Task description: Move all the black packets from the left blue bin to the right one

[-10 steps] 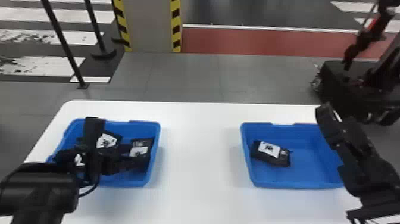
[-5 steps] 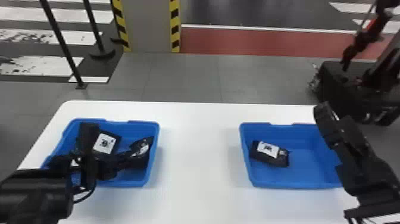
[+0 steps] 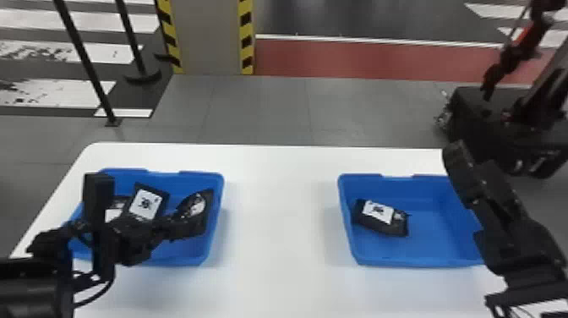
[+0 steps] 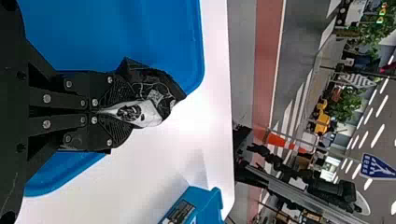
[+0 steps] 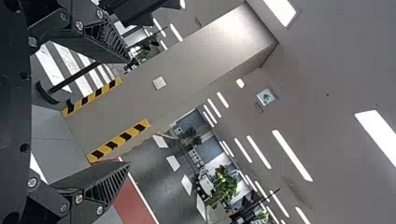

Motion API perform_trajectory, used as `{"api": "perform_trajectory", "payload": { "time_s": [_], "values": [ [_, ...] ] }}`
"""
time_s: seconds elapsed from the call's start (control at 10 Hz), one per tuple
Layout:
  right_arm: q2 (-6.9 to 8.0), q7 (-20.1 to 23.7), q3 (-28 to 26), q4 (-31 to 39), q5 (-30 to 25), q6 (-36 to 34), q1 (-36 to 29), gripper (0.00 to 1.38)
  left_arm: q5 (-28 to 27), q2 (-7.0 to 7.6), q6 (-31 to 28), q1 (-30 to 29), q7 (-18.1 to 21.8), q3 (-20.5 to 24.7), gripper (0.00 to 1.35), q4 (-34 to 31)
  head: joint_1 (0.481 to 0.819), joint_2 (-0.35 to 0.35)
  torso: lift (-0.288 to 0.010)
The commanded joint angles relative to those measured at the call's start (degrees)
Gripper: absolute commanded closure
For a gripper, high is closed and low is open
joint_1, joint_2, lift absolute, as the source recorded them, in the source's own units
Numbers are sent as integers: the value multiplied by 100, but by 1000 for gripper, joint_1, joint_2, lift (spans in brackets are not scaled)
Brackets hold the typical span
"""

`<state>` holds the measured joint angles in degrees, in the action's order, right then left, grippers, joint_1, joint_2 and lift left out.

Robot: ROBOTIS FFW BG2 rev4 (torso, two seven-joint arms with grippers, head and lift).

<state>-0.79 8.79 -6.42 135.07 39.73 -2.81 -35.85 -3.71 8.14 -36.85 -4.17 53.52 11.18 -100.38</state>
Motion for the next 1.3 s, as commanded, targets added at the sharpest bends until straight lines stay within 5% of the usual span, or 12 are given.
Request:
{"api": "perform_trajectory", "payload": {
  "time_s": [0.0, 0.3, 0.8, 1.2],
  "values": [
    [0, 0, 62, -42, 43, 0, 0, 263, 11, -15, -407, -524, 98, 122, 1211, -1078, 695, -30, -110],
    [0, 194, 88, -70, 140, -366, 14, 263, 169, -138, -730, -932, 335, 148, 1211, -2667, 695, -31, -110],
    [0, 694, 527, -731, 272, -970, 647, 262, 450, -234, -589, -342, 370, -476, 1211, -2625, 695, -50, -110],
    [0, 985, 765, -1069, 70, -1420, 1139, 263, 1101, -252, -477, 151, 291, -1100, 1211, -1838, 695, -46, -110]
  ]
}}
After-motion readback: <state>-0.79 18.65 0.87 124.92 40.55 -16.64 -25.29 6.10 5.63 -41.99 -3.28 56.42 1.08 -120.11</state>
